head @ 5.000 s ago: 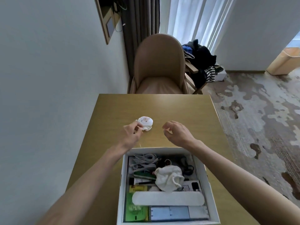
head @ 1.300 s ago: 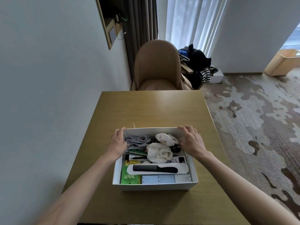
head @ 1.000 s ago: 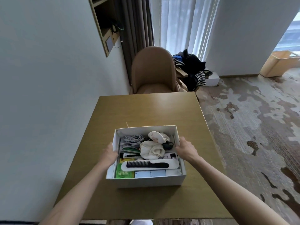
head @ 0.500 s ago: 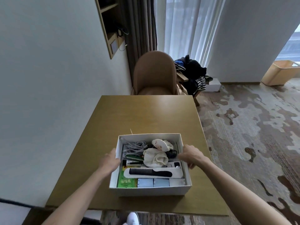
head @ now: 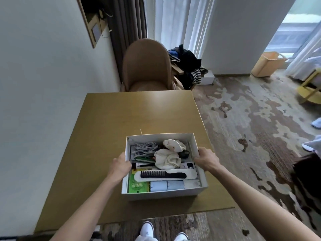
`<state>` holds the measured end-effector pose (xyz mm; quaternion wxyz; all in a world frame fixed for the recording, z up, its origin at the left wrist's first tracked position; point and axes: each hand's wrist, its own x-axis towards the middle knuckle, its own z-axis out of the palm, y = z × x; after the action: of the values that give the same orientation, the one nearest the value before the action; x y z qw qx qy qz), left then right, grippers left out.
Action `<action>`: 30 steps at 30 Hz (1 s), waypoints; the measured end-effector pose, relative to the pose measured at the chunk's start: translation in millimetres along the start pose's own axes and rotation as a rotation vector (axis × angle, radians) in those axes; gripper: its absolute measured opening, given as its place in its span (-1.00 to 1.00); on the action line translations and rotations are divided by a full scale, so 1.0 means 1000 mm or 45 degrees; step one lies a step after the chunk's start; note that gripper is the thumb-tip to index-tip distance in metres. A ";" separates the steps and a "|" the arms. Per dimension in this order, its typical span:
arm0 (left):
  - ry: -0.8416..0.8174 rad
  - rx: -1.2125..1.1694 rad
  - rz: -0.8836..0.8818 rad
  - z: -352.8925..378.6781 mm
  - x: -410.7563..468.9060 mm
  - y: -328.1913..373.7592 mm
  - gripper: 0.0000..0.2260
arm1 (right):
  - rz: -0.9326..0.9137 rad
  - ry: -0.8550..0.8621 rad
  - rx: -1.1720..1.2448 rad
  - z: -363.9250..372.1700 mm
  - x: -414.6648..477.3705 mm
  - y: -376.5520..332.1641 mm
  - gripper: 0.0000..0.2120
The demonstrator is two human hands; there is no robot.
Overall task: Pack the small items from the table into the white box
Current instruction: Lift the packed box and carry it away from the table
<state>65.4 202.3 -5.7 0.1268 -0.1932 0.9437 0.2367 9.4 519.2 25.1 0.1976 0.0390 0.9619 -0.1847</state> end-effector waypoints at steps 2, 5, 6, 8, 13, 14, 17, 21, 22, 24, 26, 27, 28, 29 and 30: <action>-0.082 -0.025 -0.037 0.002 -0.002 0.004 -0.59 | 0.061 -0.021 0.044 0.007 -0.005 0.008 -0.85; -0.140 -0.015 -0.074 0.003 -0.006 0.005 -0.49 | 0.040 0.037 0.126 0.017 -0.004 0.018 -0.92; -0.131 -0.001 -0.072 0.002 -0.007 0.006 -0.50 | 0.019 0.043 0.148 0.017 -0.002 0.019 -0.92; -0.101 0.030 -0.076 0.000 -0.012 0.009 -0.55 | -0.030 0.013 0.187 0.015 0.002 0.021 -0.93; -0.007 0.063 -0.082 0.007 -0.026 0.057 -0.73 | -0.147 -0.010 0.244 -0.012 0.026 0.060 -0.94; 0.020 0.061 -0.078 0.010 -0.029 0.075 -0.74 | -0.157 -0.008 0.267 -0.020 0.033 0.076 -0.92; 0.086 0.036 -0.073 0.034 -0.037 0.141 -0.69 | -0.205 0.023 0.299 -0.057 0.054 0.132 -0.88; 0.057 -0.019 -0.121 0.082 -0.049 0.234 -0.58 | -0.212 0.109 0.180 -0.119 0.076 0.209 -0.94; 0.048 -0.045 -0.134 0.093 -0.051 0.254 -0.59 | -0.208 0.114 0.150 -0.133 0.080 0.225 -0.96; 0.033 -0.097 -0.148 0.112 -0.053 0.287 -0.60 | -0.212 0.119 0.107 -0.156 0.088 0.253 -0.92; 0.013 -0.120 -0.157 0.126 -0.052 0.314 -0.58 | -0.224 0.133 0.076 -0.176 0.099 0.275 -0.88; 0.004 -0.132 -0.157 0.131 -0.051 0.324 -0.55 | -0.231 0.140 0.063 -0.183 0.104 0.283 -0.87; -0.003 -0.146 -0.155 0.136 -0.048 0.332 -0.53 | -0.238 0.144 0.056 -0.189 0.109 0.290 -0.87; -0.005 -0.164 -0.154 0.141 -0.045 0.338 -0.52 | -0.247 0.141 0.052 -0.193 0.114 0.297 -0.86; -0.005 -0.179 -0.156 0.144 -0.040 0.344 -0.51 | -0.249 0.131 0.057 -0.196 0.121 0.303 -0.86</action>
<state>-23.5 566.3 21.0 0.1289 -0.2587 0.9109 0.2946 -128.3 873.4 41.9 0.1282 -0.0412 0.9657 -0.2221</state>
